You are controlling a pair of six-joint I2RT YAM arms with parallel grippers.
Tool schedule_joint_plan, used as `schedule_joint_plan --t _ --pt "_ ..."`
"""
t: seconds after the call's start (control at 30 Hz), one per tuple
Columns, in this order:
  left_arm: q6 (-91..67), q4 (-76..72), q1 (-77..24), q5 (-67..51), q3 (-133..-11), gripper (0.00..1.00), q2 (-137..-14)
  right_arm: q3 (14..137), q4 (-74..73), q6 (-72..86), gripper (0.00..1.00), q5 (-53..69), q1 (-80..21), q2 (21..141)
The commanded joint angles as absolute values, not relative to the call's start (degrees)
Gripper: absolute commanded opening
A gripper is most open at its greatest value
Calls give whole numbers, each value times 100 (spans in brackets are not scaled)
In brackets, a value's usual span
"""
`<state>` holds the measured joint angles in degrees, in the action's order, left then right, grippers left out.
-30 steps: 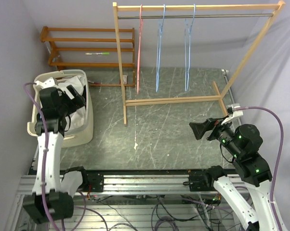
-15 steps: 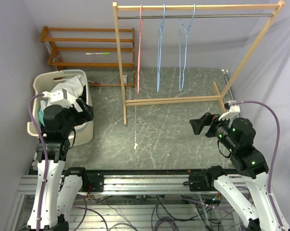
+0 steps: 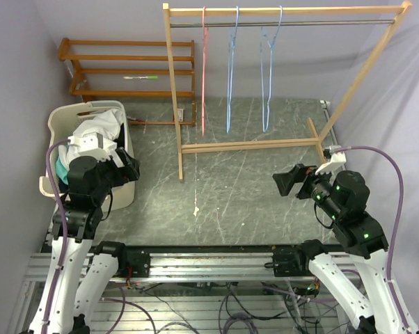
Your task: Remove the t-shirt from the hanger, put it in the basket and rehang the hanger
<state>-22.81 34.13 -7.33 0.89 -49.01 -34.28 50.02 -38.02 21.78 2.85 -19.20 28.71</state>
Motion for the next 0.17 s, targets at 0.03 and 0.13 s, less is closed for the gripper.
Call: schedule_joint_plan --t 0.03,0.13 --pt "-2354 3480 -833 327 -4937 97 -3582 5001 -3710 2049 100 573 -1951 2915" --pt "-2355 3480 -844 329 -4939 97 -3578 5035 -3734 2060 100 525 -1952 3001"
